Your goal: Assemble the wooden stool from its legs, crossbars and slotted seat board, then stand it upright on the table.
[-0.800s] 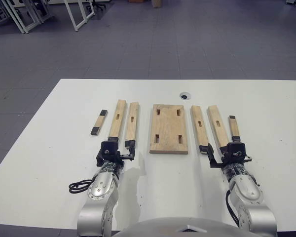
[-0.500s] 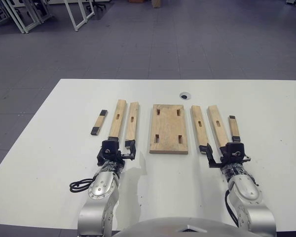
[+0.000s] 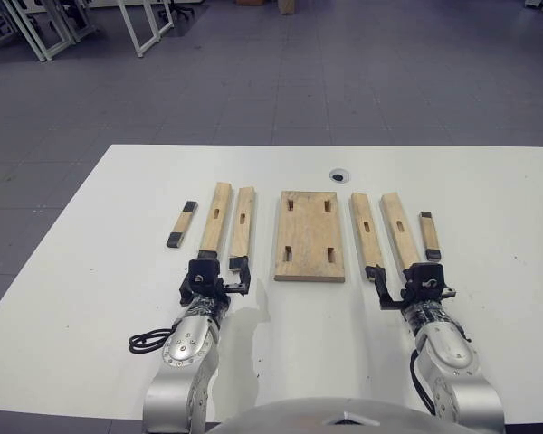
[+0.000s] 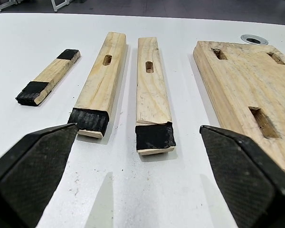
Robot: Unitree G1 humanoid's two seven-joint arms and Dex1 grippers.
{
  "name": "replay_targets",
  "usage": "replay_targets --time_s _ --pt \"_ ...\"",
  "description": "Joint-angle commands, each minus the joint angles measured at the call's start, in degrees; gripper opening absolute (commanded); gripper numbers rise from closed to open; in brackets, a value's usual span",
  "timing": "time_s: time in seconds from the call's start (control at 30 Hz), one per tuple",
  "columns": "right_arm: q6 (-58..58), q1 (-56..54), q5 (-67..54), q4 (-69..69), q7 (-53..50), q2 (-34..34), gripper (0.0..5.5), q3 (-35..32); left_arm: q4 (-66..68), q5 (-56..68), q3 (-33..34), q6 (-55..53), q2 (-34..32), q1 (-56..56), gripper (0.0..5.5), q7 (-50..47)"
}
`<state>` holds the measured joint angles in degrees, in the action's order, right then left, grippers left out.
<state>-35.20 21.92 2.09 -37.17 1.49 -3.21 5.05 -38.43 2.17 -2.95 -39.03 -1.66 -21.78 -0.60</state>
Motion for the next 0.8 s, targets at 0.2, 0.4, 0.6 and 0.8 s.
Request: replay_targets --time_s 0.2,0.4,0.6,0.8 --pt "-0.6 -0.6 -0.2 -0.2 0.0 -0.2 4.69 -0.6 -0.6 -0.1 -0.4 -0.6 0.0 0.2 4.74 -0.2" --pt "-1.0 -1.6 -0.4 0.0 0.5 -0.6 4.69 -1.3 -1.2 -0.3 -0.4 -0.7 0.7 -0.3 4.74 -1.0" --pt "-0.7 -13.4 -4.6 5.8 4.9 -5.0 4.69 -9.2 -1.1 -0.3 -0.2 -0.8 0.9 -0.5 4.74 -1.2" --pt "-1.5 -23.3 -9.3 25.8 12.1 -16.8 4.69 -20.7 -1.1 -0.5 0.0 -0.8 1.3 -0.2 4.74 -1.4"
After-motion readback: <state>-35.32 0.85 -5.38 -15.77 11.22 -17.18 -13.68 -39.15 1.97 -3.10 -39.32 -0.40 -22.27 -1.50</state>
